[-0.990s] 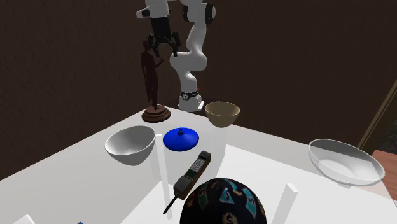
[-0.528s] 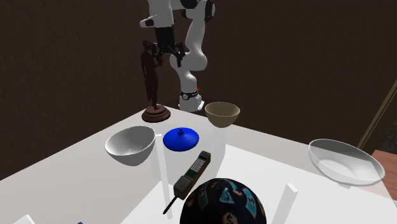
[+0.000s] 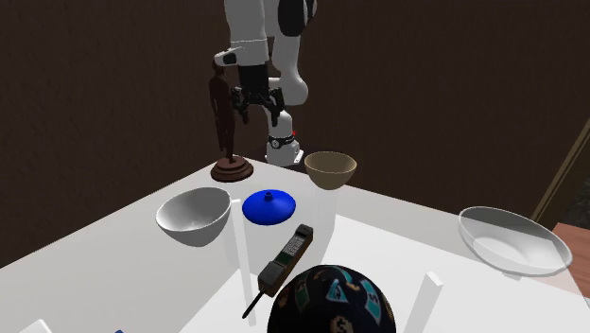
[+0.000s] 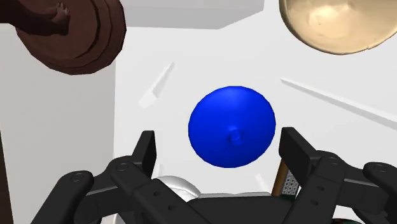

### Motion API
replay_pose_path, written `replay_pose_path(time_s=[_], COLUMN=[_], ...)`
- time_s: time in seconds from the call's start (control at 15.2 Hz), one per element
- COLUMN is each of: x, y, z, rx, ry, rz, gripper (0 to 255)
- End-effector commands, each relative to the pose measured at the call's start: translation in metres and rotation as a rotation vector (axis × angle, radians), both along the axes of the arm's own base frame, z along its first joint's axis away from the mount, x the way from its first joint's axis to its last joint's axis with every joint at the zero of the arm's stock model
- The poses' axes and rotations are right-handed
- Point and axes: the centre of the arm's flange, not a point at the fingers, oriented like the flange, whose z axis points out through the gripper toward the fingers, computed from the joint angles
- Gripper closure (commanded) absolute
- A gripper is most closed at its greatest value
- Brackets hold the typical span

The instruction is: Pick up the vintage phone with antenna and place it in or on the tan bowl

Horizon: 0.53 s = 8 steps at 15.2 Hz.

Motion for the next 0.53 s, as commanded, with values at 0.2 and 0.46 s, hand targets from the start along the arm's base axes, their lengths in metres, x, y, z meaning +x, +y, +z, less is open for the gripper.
replay_pose_path(time_s=[0.2,0.46], x=[0.038,0.069], y=[0.038,0.067], z=[-0.039,-0.068], rx=[-0.006,-0.011], ry=[-0.019,-0.034], rz=[-0.025,-0.044], gripper=[0,0])
